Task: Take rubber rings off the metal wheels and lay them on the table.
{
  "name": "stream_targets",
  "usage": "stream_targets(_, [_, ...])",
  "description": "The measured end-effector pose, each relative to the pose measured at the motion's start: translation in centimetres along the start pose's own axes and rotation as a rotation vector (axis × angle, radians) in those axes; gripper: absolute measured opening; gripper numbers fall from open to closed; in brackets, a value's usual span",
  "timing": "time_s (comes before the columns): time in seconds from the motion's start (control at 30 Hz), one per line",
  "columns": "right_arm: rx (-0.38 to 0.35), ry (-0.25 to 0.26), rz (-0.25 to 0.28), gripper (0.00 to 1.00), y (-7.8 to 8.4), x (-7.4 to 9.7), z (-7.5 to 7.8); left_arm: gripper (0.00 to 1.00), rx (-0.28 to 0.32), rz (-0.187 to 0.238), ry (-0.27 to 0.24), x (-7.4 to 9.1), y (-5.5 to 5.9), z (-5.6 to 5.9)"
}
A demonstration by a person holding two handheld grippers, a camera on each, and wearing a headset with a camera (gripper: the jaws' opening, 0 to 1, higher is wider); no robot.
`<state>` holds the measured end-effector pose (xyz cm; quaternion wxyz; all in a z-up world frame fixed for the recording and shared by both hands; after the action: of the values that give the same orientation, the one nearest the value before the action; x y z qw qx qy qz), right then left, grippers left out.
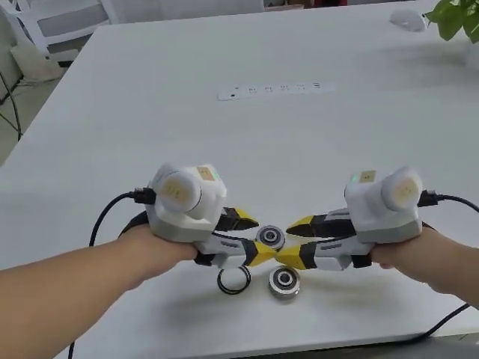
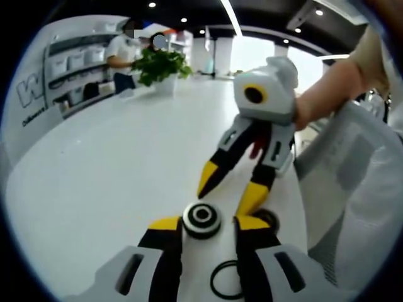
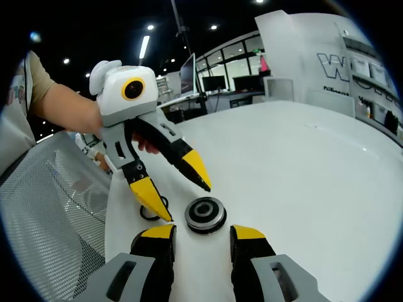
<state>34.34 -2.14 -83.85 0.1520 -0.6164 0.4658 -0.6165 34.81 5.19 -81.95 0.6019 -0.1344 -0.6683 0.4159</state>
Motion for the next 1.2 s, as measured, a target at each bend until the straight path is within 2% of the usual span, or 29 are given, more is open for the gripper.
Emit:
stream_targets(0.47, [0.002,0.006,0.001,0.32,0.07,0.11,0.09,0.21,-0.004,-0.012,-0.013,-0.73,-0.31,-0.23])
stream_targets(0.67, [0.003,0.01,0.005,0.32,0.0,0.11,0.14,0.16,-0.06,-0.027,-0.041,-0.91,-0.42,-0.16])
stream_targets(1.2, [0.005,0.014,0.011,0.32,-0.54,-0.65,0.02,0.14,-0.054,-0.029,-0.076,-1.0,-0.39,-0.2])
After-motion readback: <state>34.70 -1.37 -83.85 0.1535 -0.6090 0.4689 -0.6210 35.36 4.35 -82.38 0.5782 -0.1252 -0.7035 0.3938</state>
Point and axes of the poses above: the centre of the closed fingertips' face, and the gripper's own axes: x roughly backward along the fingers, z roughly to its right, y roughly out of its underside, the point moved 4 cm from there along x, roughly backward along the fingers, and after that the axes turned 8 degrees about -z, right-handed, at the moved point
